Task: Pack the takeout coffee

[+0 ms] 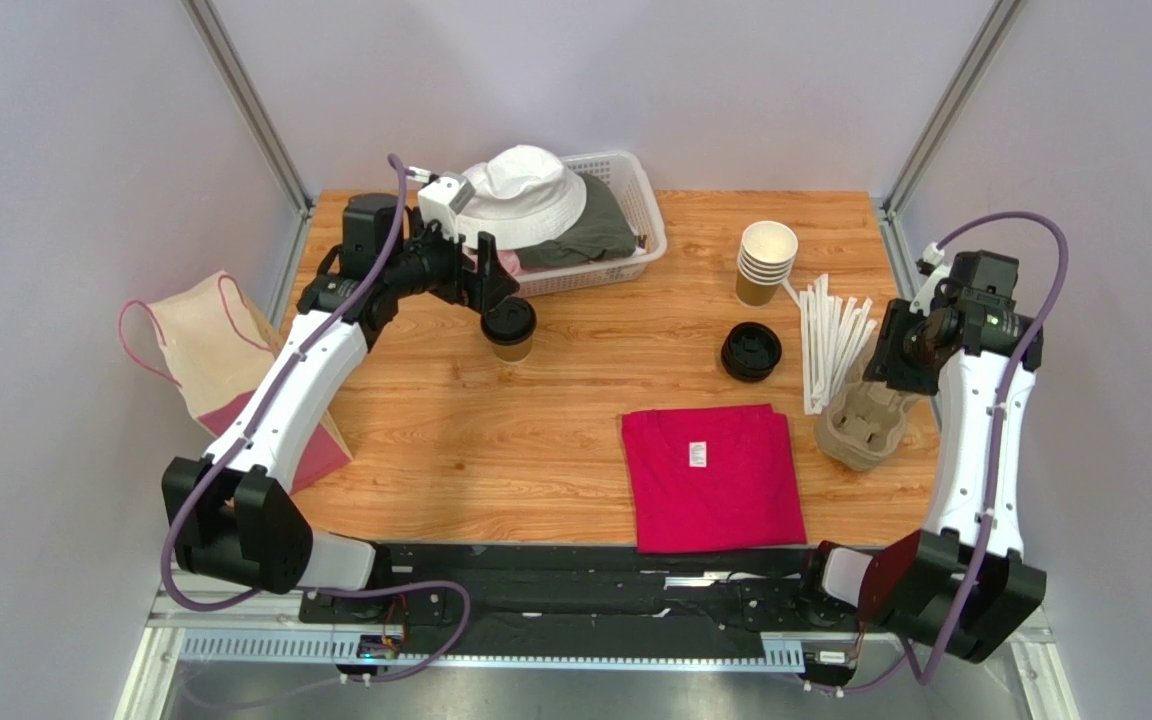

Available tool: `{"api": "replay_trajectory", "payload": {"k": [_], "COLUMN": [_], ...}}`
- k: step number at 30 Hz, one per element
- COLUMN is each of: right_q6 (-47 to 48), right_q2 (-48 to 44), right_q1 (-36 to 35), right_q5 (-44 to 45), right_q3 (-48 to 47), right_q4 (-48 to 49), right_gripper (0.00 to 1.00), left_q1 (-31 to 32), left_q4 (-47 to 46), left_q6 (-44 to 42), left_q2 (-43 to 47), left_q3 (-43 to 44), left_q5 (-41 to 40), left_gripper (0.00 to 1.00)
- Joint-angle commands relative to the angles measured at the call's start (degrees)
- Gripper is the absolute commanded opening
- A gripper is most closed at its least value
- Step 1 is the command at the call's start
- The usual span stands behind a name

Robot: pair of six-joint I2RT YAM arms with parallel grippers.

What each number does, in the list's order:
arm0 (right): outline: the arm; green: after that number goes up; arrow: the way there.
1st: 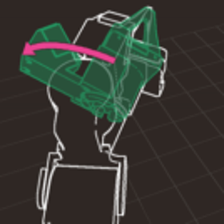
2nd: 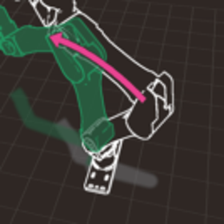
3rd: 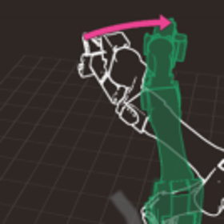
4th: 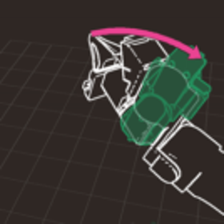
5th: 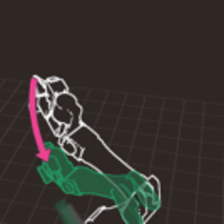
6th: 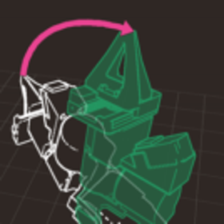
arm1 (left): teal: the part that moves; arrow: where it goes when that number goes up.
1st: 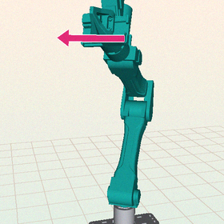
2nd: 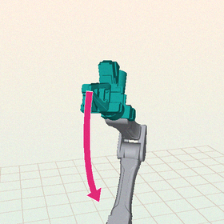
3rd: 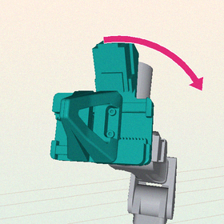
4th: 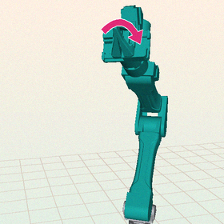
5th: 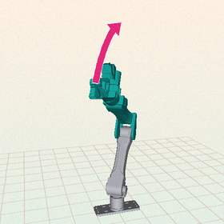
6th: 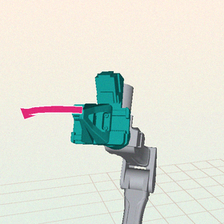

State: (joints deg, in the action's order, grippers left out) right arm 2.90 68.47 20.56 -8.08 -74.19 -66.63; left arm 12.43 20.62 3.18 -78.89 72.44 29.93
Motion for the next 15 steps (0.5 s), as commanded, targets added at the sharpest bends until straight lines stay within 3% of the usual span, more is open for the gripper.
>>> {"api": "replay_trajectory", "payload": {"k": [1,15], "right_q6": [1.41,7.29], "right_q2": [4.99,20.38], "right_q1": [0.01,-4.12], "right_q5": [2.11,6.49], "right_q3": [-0.86,-7.54], "right_q4": [5.8,10.56], "right_gripper": [0.38,0.38], "left_q1": [0.32,0.23], "left_q4": [-2.25,-5.33], "left_q6": [-0.99,3.5], "left_q2": [2.42,3.83], "left_q3": [-1.6,-5.21], "left_q5": [0.48,0.13], "left_gripper": [0.99,0.99]}}
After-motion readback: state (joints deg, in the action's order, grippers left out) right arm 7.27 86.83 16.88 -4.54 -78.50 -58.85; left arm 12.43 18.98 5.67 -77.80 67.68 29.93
